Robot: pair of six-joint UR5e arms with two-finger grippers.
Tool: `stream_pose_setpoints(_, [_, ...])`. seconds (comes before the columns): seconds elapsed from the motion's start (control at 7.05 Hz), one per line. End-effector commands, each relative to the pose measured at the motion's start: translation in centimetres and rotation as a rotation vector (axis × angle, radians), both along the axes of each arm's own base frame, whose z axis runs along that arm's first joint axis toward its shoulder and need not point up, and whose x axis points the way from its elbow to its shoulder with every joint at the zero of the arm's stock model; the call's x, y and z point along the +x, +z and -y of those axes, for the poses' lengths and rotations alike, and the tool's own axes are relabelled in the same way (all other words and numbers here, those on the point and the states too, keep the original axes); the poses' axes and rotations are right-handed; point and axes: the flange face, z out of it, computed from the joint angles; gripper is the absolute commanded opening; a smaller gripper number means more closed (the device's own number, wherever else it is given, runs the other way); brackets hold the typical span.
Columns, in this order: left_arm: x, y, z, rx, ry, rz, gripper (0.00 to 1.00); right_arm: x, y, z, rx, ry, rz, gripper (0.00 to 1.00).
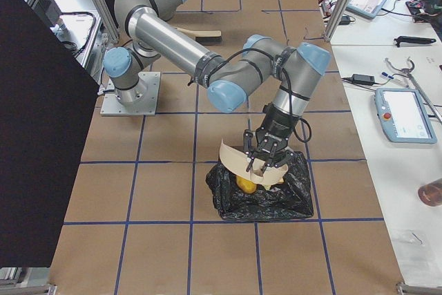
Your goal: Sweep and dump trash in nearest bin
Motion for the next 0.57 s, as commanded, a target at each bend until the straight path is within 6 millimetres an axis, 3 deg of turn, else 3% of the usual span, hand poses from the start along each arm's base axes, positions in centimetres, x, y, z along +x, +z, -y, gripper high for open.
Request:
stream_pose_setpoints(0.0, [0.0,-0.1,0.0,0.001,-0.001,0.0,1.0,6.1,1.6,-4.3,-0.155,-0.05,0.092,0.31])
stream_pose_setpoints(0.14, [0.0,-0.1,0.0,0.002,-0.004,0.002,1.0,8.4,1.3,-5.6,-0.239,-0.11,0.145,0.31])
stream_pose_setpoints(0.43, [0.0,-0.2,0.0,0.001,-0.009,0.003,1.0,10.1,-0.7,-5.8,-0.335,-0.238,0.22,0.31])
